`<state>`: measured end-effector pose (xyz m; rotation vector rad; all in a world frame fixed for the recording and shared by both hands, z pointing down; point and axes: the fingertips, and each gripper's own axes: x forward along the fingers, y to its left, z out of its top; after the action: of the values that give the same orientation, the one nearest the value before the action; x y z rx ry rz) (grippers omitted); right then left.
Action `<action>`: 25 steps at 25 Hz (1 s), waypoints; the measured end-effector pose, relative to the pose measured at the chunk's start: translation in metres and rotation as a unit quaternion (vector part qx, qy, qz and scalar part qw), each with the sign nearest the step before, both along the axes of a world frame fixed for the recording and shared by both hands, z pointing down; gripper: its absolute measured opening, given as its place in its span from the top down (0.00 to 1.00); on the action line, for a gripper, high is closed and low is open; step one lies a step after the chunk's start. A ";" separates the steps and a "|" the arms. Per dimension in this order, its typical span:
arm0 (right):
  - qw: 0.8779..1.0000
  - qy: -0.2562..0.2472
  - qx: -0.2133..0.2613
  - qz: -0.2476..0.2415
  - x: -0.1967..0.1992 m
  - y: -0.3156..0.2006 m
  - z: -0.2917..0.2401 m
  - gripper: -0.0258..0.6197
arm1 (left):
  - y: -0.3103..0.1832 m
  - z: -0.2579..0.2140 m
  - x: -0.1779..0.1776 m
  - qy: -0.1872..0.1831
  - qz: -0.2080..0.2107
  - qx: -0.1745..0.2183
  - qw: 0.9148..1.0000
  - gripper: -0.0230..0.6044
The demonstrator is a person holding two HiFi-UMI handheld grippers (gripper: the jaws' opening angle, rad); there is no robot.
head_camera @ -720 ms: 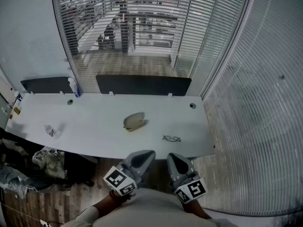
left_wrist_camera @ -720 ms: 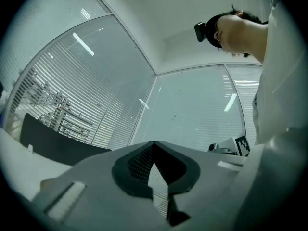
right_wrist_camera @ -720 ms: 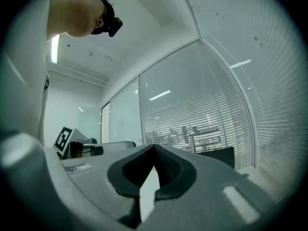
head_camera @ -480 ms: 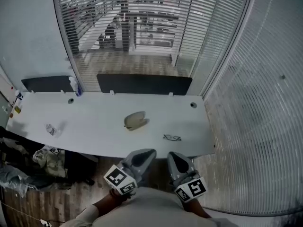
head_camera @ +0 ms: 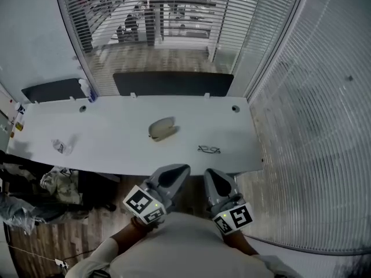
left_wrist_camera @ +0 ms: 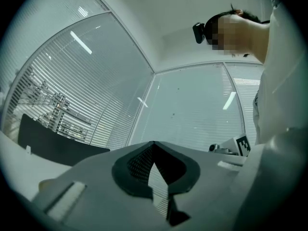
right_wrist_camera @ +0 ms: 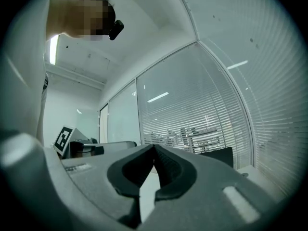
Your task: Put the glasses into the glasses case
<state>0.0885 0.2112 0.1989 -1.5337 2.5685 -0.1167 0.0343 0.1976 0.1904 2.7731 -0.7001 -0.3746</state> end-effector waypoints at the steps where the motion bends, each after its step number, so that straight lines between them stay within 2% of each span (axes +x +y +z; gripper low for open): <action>1: 1.000 -0.007 0.002 0.000 0.003 -0.001 -0.002 0.96 | -0.001 -0.002 0.002 -0.001 -0.001 0.003 1.000 0.96; 15: 0.999 -0.024 -0.020 -0.011 0.049 0.001 0.010 0.96 | -0.004 0.007 0.042 -0.012 -0.019 -0.002 1.000 0.96; 25: 0.999 -0.019 -0.035 -0.030 0.026 -0.060 0.020 0.96 | -0.063 0.023 0.019 -0.004 -0.037 -0.019 0.999 0.96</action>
<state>0.1142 0.1512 0.2188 -1.4614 2.6073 -0.2431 0.0535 0.1349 0.2131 2.7201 -0.8037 -0.3619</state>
